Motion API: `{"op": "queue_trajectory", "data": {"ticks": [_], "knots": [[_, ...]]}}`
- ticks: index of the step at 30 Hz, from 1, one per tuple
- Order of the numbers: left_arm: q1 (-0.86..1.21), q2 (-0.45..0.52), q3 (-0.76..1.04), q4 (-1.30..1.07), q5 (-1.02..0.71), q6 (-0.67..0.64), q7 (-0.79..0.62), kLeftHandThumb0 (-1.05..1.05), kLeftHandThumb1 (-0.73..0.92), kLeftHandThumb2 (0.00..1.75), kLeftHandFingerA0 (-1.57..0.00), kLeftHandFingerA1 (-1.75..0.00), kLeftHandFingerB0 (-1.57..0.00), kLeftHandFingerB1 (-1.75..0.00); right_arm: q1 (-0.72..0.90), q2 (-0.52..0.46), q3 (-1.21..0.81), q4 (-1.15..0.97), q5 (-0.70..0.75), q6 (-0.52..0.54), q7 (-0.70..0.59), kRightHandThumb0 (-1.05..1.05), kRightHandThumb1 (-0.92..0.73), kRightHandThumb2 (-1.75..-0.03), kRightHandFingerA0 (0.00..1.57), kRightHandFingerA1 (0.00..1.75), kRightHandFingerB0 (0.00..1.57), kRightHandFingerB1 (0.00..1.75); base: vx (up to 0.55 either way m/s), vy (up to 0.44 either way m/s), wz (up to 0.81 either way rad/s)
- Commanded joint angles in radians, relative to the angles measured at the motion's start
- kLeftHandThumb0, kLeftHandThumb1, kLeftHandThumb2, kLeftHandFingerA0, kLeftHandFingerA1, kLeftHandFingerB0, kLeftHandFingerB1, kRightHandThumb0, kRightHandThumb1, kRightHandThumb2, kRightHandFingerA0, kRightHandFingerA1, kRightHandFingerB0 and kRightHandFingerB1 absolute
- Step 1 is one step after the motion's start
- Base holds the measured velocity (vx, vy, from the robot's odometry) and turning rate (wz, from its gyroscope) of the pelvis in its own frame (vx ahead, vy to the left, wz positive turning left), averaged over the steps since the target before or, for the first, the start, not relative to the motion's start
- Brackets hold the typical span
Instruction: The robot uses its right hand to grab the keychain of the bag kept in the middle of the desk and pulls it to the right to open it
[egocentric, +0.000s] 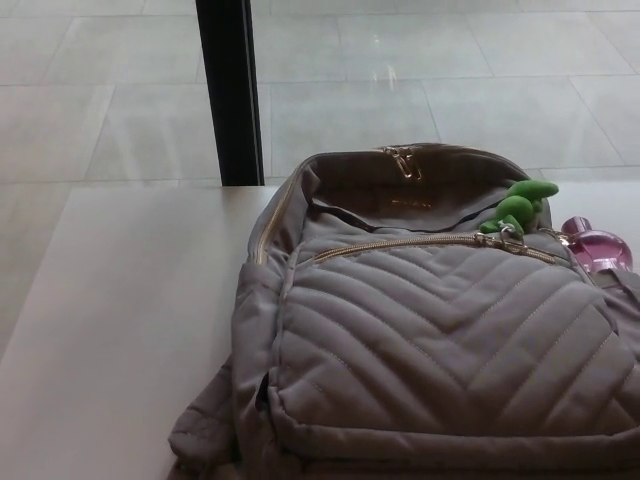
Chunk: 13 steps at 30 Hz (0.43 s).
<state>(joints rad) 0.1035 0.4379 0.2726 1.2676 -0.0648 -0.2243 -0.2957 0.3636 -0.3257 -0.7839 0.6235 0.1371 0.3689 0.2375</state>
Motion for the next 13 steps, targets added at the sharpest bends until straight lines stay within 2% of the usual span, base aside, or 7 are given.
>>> {"op": "queue_trajectory", "data": {"ticks": [1,2,3,7,8,11,13], "knots": [[0.024,0.020,0.014,-0.001,-0.017,0.008,-0.020,-0.94,0.92,0.83,-0.57,-0.56,-0.37,-0.48,0.013,-0.029,0.050,-0.011,0.034,-0.050,0.048,-0.42,-0.74,-0.64,0.12,0.45,0.10,0.26,0.00,0.000,0.00],[0.029,0.017,0.017,-0.004,-0.019,0.006,-0.019,-0.91,0.92,0.85,-0.53,-0.54,-0.29,-0.44,0.018,-0.036,0.072,-0.022,0.033,-0.044,0.066,-0.28,-0.64,-1.10,0.02,0.52,0.00,0.49,0.00,0.000,0.00],[0.031,0.016,0.022,-0.004,-0.024,0.008,-0.025,-0.84,0.81,1.20,-0.46,-0.61,-0.24,-0.51,0.020,-0.042,0.088,-0.026,0.029,-0.041,0.068,-0.45,-0.75,-0.63,0.15,0.45,0.12,0.26,0.00,0.000,0.00],[0.042,0.012,0.017,-0.006,-0.013,0.005,-0.014,-0.91,0.92,0.87,-0.56,-0.55,-0.28,-0.45,0.060,-0.051,0.117,-0.056,0.040,-0.050,0.088,-0.44,-0.76,-0.64,0.13,0.42,0.12,0.26,0.00,0.000,0.00],[0.051,0.014,0.008,-0.007,-0.001,-0.002,-0.008,-0.90,0.92,0.86,-0.57,-0.54,-0.28,-0.44,0.062,-0.056,0.118,-0.031,0.046,-0.066,0.091,-0.27,-0.65,-1.11,0.03,0.53,0.00,0.48,0.00,0.000,0.00],[0.068,0.010,0.023,-0.007,-0.022,0.008,-0.025,-0.89,0.92,0.83,-0.54,-0.56,-0.27,-0.45,0.077,-0.066,0.122,0.010,0.056,-0.101,0.107,-0.27,-0.66,-1.11,0.03,0.53,0.00,0.48,0.00,0.000,0.00],[0.078,0.007,0.019,-0.007,-0.016,-0.006,-0.025,-0.88,0.92,0.83,-0.56,-0.58,-0.27,-0.46,0.077,-0.070,0.142,0.029,0.037,-0.117,0.086,-0.50,-0.68,-0.76,0.13,0.46,0.14,0.34,0.00,0.000,0.00]]}}
